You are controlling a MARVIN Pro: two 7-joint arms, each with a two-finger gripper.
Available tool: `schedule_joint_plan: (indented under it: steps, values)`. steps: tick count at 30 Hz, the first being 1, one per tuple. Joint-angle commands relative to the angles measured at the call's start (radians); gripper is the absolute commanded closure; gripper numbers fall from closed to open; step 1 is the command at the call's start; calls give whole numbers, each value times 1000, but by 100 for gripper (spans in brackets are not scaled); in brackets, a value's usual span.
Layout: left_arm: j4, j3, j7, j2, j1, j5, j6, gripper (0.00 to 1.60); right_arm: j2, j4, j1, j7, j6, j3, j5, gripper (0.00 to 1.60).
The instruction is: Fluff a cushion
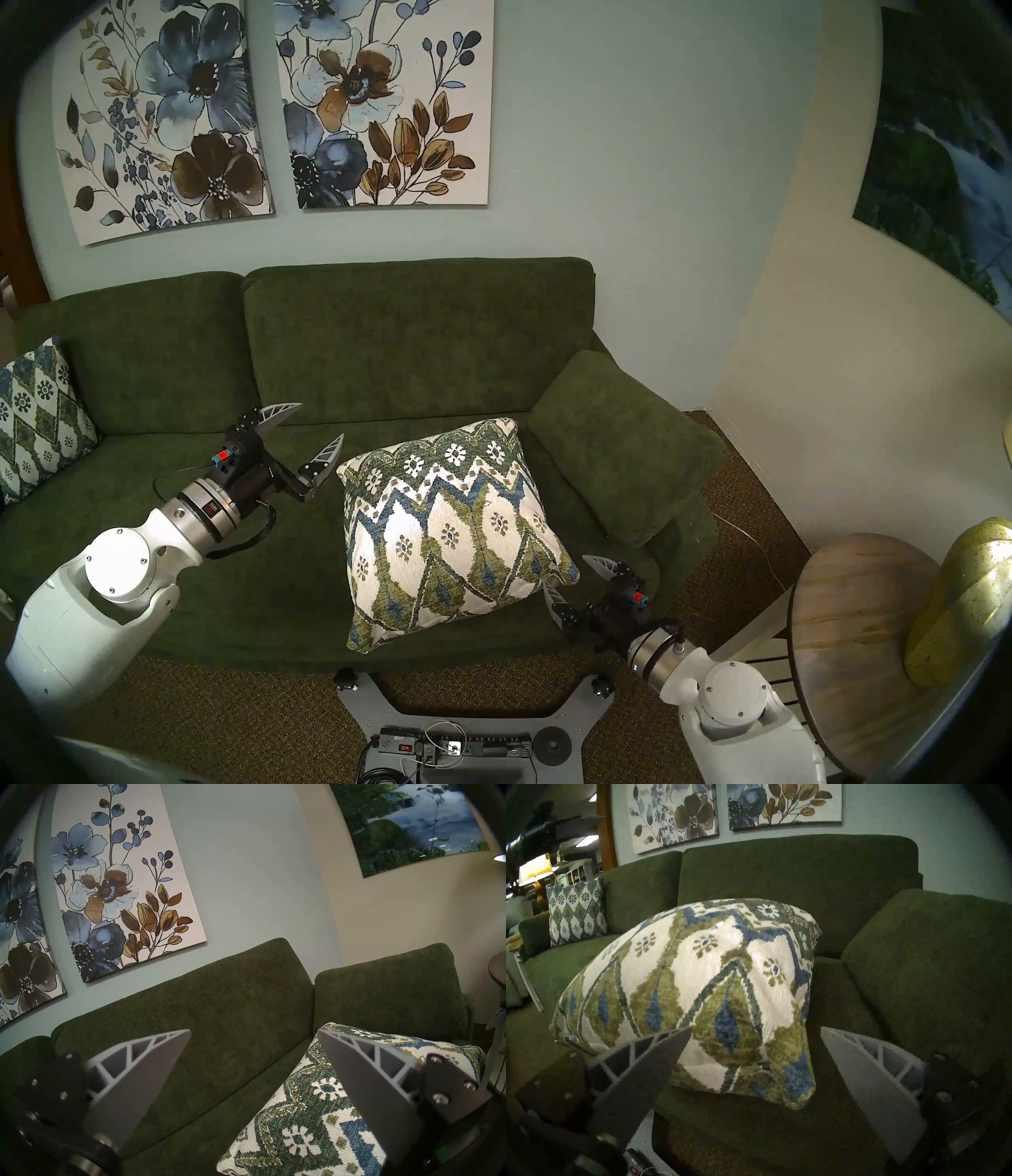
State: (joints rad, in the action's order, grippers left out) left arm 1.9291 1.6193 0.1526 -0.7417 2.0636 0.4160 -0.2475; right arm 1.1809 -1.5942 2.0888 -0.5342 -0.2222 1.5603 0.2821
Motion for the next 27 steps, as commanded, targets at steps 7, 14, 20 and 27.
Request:
schedule_joint_plan:
  steps: [7,14,20,27]
  values:
    - [5,1,0,2,0,0,-5,0,32,238,-164,-22,-2,-45,-4,0]
    - [5,0,-1,3,-1,1,-4,0,44,258,-236,-47,1,-33,17,0]
    - [5,0,-2,4,-1,1,-5,0,43,274,-293,-77,4,-25,36,0]
    - [6,0,-3,5,0,1,-6,0,65,415,-371,-133,-6,-68,31,0]
